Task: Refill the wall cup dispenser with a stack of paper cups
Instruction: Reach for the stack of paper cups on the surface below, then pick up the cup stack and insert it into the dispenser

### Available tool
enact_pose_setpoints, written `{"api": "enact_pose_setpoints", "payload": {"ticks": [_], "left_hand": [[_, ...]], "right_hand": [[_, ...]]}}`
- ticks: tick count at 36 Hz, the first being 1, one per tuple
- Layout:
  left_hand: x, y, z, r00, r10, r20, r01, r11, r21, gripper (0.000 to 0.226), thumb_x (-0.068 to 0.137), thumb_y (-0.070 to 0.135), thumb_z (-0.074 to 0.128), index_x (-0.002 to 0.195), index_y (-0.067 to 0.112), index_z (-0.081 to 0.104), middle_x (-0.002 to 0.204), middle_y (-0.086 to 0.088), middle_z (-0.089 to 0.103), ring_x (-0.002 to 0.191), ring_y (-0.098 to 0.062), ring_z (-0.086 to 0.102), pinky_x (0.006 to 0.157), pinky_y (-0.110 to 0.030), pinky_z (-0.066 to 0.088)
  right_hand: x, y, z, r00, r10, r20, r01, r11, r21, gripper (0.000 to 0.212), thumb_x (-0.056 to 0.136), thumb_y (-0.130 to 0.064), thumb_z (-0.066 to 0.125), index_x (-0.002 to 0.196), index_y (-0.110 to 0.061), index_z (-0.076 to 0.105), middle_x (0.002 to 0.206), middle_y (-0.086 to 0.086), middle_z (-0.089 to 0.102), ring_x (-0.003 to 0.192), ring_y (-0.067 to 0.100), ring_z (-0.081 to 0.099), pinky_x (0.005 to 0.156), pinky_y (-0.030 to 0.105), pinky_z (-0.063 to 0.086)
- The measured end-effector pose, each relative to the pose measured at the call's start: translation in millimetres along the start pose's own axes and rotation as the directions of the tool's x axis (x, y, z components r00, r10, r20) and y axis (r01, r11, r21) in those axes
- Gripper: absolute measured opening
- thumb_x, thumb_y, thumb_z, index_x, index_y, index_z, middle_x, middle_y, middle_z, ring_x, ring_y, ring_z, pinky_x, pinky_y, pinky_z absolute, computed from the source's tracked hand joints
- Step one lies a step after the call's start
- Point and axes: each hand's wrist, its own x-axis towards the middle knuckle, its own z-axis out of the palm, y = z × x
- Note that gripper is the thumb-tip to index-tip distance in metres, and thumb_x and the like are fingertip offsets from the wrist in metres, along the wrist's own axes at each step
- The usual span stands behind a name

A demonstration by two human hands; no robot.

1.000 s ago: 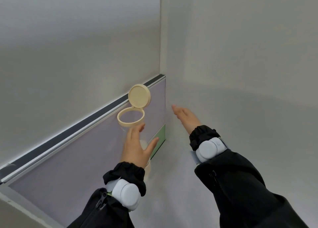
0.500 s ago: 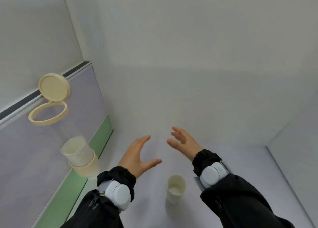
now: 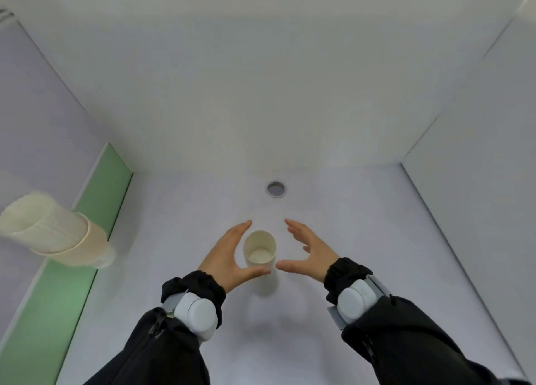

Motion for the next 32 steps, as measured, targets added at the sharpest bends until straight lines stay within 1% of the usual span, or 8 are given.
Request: {"api": "enact_pose_setpoints", "payload": {"ticks": [3, 9, 12, 16, 22, 25, 29, 32], "left_hand": [[-6, -14, 10, 0.999, -0.049, 0.018, 0.049, 0.998, -0.032, 0.106, 0.050, 0.065, 0.071, 0.138, 0.036, 0.019, 0.138, 0.020, 0.027, 0.126, 0.004, 0.024, 0.104, -0.021, 0.021], [-8, -33, 27, 0.988, -0.155, 0.023, 0.157, 0.983, -0.093, 0.113, 0.051, 0.061, 0.073, 0.140, 0.035, 0.009, 0.149, 0.008, 0.024, 0.133, -0.009, 0.028, 0.109, -0.034, 0.027], [-5, -37, 32, 0.985, -0.171, 0.026, 0.173, 0.980, -0.096, 0.113, 0.052, 0.061, 0.072, 0.141, 0.032, 0.009, 0.150, 0.006, 0.024, 0.132, -0.010, 0.030, 0.109, -0.035, 0.029], [-4, -43, 37, 0.981, -0.194, 0.026, 0.195, 0.973, -0.126, 0.115, 0.048, 0.072, 0.064, 0.141, 0.029, 0.012, 0.148, 0.007, 0.027, 0.130, -0.010, 0.034, 0.107, -0.033, 0.031], [3, -54, 42, 0.984, -0.176, 0.010, 0.176, 0.975, -0.139, 0.087, 0.070, 0.035, 0.071, 0.140, 0.022, 0.020, 0.144, 0.004, 0.035, 0.123, -0.010, 0.042, 0.098, -0.023, 0.032], [6, -55, 42, 0.987, -0.162, -0.007, 0.159, 0.973, -0.166, 0.076, 0.072, 0.029, 0.070, 0.136, 0.024, 0.029, 0.130, 0.012, 0.042, 0.115, -0.006, 0.045, 0.094, -0.023, 0.034], [6, -55, 45, 0.989, -0.144, -0.026, 0.137, 0.974, -0.179, 0.067, 0.074, 0.025, 0.068, 0.132, 0.024, 0.035, 0.124, 0.014, 0.045, 0.109, -0.002, 0.046, 0.094, -0.022, 0.035], [7, -58, 46, 0.989, -0.142, -0.041, 0.132, 0.974, -0.184, 0.062, 0.074, 0.025, 0.068, 0.128, 0.032, 0.038, 0.117, 0.027, 0.045, 0.104, 0.004, 0.046, 0.089, -0.013, 0.033]], "right_hand": [[-4, 17, 9, 1.000, 0.022, 0.013, -0.022, 1.000, 0.006, 0.096, 0.057, -0.043, 0.080, 0.135, -0.043, 0.024, 0.141, -0.008, 0.036, 0.129, 0.008, 0.033, 0.102, 0.029, 0.029], [-2, 33, 23, 0.999, 0.050, -0.001, -0.050, 0.998, 0.034, 0.098, 0.060, -0.035, 0.081, 0.137, -0.040, 0.020, 0.145, -0.006, 0.032, 0.129, 0.012, 0.035, 0.101, 0.031, 0.032], [4, 35, 28, 0.999, 0.031, -0.032, -0.029, 0.998, 0.047, 0.094, 0.061, -0.034, 0.081, 0.133, -0.047, 0.022, 0.143, -0.009, 0.033, 0.123, 0.011, 0.040, 0.095, 0.028, 0.036], [12, 36, 37, 0.998, 0.013, -0.062, -0.008, 0.998, 0.069, 0.085, 0.061, -0.036, 0.080, 0.125, -0.054, 0.027, 0.135, -0.016, 0.037, 0.116, 0.006, 0.044, 0.087, 0.023, 0.037], [24, 39, 46, 0.997, -0.006, -0.082, 0.013, 0.997, 0.081, 0.075, 0.065, -0.030, 0.078, 0.121, -0.051, 0.033, 0.122, -0.023, 0.045, 0.114, 0.007, 0.048, 0.089, 0.026, 0.041], [30, 41, 50, 0.994, -0.007, -0.106, 0.015, 0.997, 0.079, 0.069, 0.066, -0.029, 0.077, 0.121, -0.044, 0.038, 0.115, -0.025, 0.050, 0.109, 0.003, 0.051, 0.089, 0.024, 0.042], [31, 43, 50, 0.991, -0.007, -0.133, 0.018, 0.996, 0.083, 0.063, 0.066, -0.024, 0.075, 0.113, -0.049, 0.041, 0.110, -0.026, 0.052, 0.103, -0.007, 0.051, 0.084, 0.017, 0.041], [34, 43, 50, 0.991, -0.007, -0.135, 0.019, 0.996, 0.087, 0.062, 0.067, -0.022, 0.075, 0.115, -0.044, 0.043, 0.109, -0.025, 0.052, 0.102, -0.004, 0.052, 0.082, 0.015, 0.042]]}}
